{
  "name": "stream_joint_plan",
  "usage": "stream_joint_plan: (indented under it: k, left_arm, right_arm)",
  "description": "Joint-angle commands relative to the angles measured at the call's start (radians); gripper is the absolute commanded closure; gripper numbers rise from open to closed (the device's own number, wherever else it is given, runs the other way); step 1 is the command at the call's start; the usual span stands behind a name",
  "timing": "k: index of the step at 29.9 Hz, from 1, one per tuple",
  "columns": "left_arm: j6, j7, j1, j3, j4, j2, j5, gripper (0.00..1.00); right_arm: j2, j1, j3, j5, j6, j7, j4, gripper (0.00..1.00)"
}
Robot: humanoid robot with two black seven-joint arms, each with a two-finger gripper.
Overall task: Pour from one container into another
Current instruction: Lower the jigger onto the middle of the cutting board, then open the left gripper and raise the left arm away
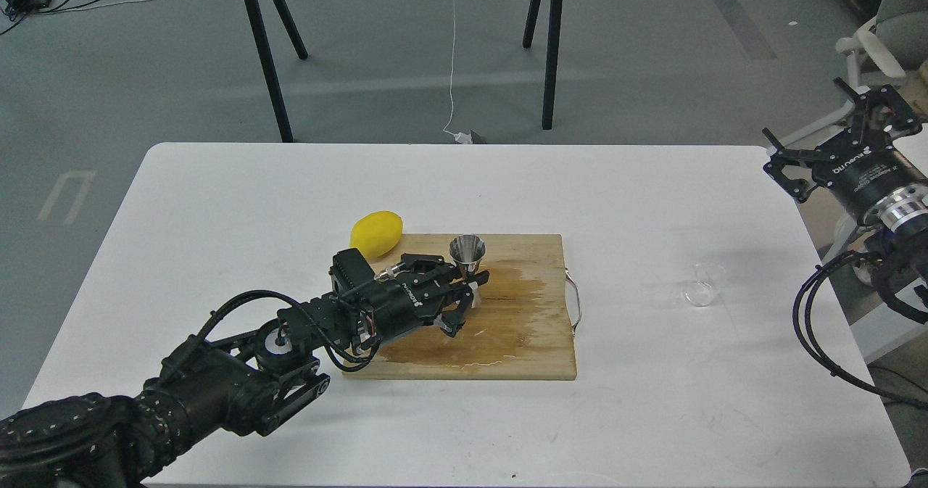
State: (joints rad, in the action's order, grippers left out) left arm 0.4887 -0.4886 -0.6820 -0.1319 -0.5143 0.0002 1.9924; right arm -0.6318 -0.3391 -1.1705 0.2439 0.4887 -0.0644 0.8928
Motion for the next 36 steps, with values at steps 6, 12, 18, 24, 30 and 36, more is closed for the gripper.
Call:
stream_joint_plan:
  k: [6, 12, 18, 24, 30, 36]
  left_arm:
    - [0.0, 0.0, 0.015, 0.0, -0.01, 0.0, -0.001, 0.65]
    - [0.0, 0.0, 0.038, 0.001, -0.01, 0.0, 0.0, 0.61]
    - [0.0, 0.0, 0.039, 0.001, -0.01, 0.0, 0.0, 0.49]
    - [0.0, 0.0, 0.055, 0.009, -0.012, 0.0, 0.0, 0.11]
    - [0.0, 0.0, 0.076, 0.041, -0.009, 0.0, -0.001, 0.11]
    - [0.0, 0.0, 0.094, 0.038, -0.006, 0.0, -0.004, 0.11]
  right_arm:
    - [0.0, -0.001, 0.0, 0.0, 0.0, 0.003, 0.0, 0.01]
    - [0.0, -0.001, -0.001, 0.0, 0.0, 0.003, 0.0, 0.01]
    - [0.0, -0.001, -0.005, 0.0, 0.0, 0.003, 0.002, 0.01]
    - [-0.003, -0.001, -0.006, 0.0, 0.0, 0.003, 0.002, 0.01]
    - [-0.003, -0.001, -0.006, 0.0, 0.0, 0.003, 0.002, 0.01]
    - [-0.003, -0.001, -0.006, 0.002, 0.0, 0.003, 0.002, 0.01]
